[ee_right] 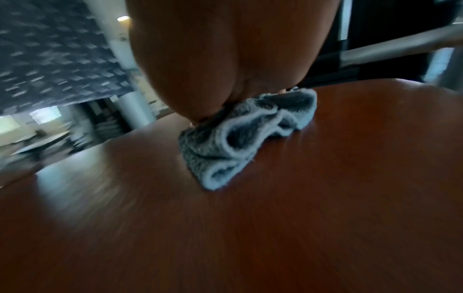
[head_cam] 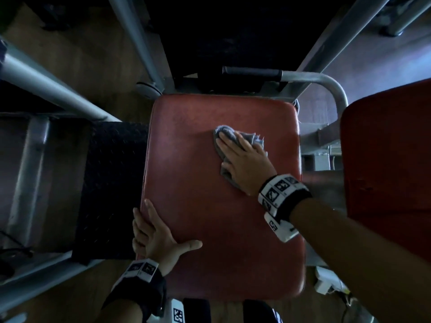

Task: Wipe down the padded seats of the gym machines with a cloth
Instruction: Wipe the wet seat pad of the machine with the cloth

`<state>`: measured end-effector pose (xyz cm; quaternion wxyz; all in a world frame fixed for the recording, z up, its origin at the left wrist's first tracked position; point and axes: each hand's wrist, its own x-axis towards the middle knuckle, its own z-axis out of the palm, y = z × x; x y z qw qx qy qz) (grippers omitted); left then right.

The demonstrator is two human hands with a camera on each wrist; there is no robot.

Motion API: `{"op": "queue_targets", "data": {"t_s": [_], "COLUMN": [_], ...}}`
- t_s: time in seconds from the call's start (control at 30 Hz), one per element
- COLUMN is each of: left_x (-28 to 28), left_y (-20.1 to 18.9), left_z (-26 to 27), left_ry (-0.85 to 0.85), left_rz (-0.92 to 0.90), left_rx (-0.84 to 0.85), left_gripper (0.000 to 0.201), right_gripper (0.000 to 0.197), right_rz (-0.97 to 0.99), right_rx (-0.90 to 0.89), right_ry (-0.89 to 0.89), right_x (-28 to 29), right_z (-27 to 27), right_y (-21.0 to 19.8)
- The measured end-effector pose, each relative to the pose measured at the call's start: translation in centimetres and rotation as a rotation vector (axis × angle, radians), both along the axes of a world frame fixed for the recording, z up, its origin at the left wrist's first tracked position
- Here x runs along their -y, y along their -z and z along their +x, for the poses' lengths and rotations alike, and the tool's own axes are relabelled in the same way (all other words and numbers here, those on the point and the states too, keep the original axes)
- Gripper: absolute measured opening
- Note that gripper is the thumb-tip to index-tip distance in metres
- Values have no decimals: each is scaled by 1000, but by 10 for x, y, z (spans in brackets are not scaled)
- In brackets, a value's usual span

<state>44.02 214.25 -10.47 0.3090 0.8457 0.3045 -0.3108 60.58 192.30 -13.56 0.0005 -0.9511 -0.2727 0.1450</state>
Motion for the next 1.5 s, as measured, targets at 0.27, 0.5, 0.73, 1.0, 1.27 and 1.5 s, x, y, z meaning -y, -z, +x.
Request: {"op": "queue_targets", "data": {"t_s": [0.27, 0.5, 0.73, 1.0, 1.27, 1.5], "left_x": [-2, -2, -1, -1, -3, -6], "left_y": [-1, -5, -4, -1, 4, 11], "left_z": [-1, 2, 0, -5, 0, 1], "left_ry": [22, 33, 39, 49, 15, -64], "left_rz": [-4, -1, 22, 55, 64, 59], "left_rx": [-16, -47, -30, 24, -35, -20], "left_gripper": [168, 169, 169, 166, 168, 141], "right_gripper": [67, 69, 84, 81, 84, 86], "right_rz": [253, 560, 560, 535, 451, 430], "right_rx": [-142, 82, -82, -299, -323, -331], "right_ry": [269, 888, 1188, 1344, 1334, 1315], "right_x": [-17, 51, 57, 57, 56, 57], "right_z": [20, -43, -91, -69, -68, -69], "right_y": [-13, -1, 24, 19, 23, 25]}}
